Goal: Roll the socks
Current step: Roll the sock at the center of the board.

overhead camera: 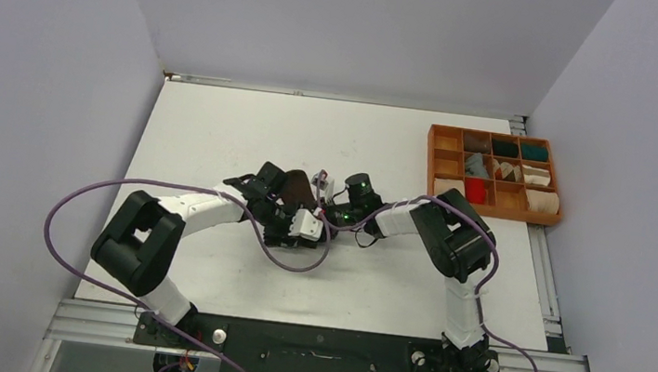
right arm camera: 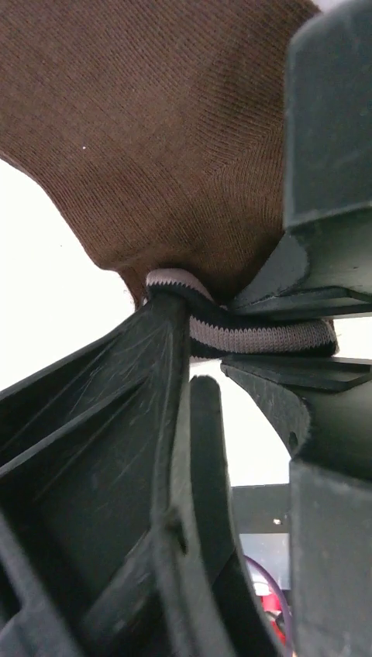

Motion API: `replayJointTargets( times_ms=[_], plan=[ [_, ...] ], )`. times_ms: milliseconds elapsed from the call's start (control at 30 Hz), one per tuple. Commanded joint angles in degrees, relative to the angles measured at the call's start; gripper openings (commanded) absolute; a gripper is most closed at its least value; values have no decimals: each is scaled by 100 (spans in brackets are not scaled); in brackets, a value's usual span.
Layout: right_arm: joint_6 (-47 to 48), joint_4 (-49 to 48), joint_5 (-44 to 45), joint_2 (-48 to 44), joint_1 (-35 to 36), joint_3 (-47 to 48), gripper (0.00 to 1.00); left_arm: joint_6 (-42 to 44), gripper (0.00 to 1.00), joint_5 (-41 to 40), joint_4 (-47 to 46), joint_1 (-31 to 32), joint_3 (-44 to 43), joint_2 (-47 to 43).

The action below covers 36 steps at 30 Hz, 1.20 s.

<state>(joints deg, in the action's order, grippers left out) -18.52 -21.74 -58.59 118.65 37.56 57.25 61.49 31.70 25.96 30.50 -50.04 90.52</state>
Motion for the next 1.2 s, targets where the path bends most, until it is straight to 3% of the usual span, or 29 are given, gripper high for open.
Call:
replayJointTargets(
  times_ms=[0,133,200,300,433,667,833,1033,1167],
  plan=[
    [-78,476,278,325,67,-43,9,149,55,-637,-758,301,126,149],
    [-45,550,273,312,71,41,11,-30,49,-971,-1034,377,283,150],
    [-28,612,269,296,60,108,15,-67,32,-1039,-1059,382,316,163],
    [54,873,292,175,36,284,32,-189,0,-1180,-971,403,309,176],
    [192,1334,300,-337,-198,421,45,-366,0,-1146,-364,341,100,251],
    [627,1999,865,-1211,-835,400,47,-541,0,-612,1054,70,-452,718],
    [518,1685,1466,-1060,-785,387,47,-675,0,-224,1634,-199,-849,1152],
    [475,1492,2200,-471,-581,710,57,-652,0,87,1774,-343,-974,1190],
    [404,1500,2082,-49,-461,938,47,-634,0,192,1889,-343,-1063,1240]
  ],
)
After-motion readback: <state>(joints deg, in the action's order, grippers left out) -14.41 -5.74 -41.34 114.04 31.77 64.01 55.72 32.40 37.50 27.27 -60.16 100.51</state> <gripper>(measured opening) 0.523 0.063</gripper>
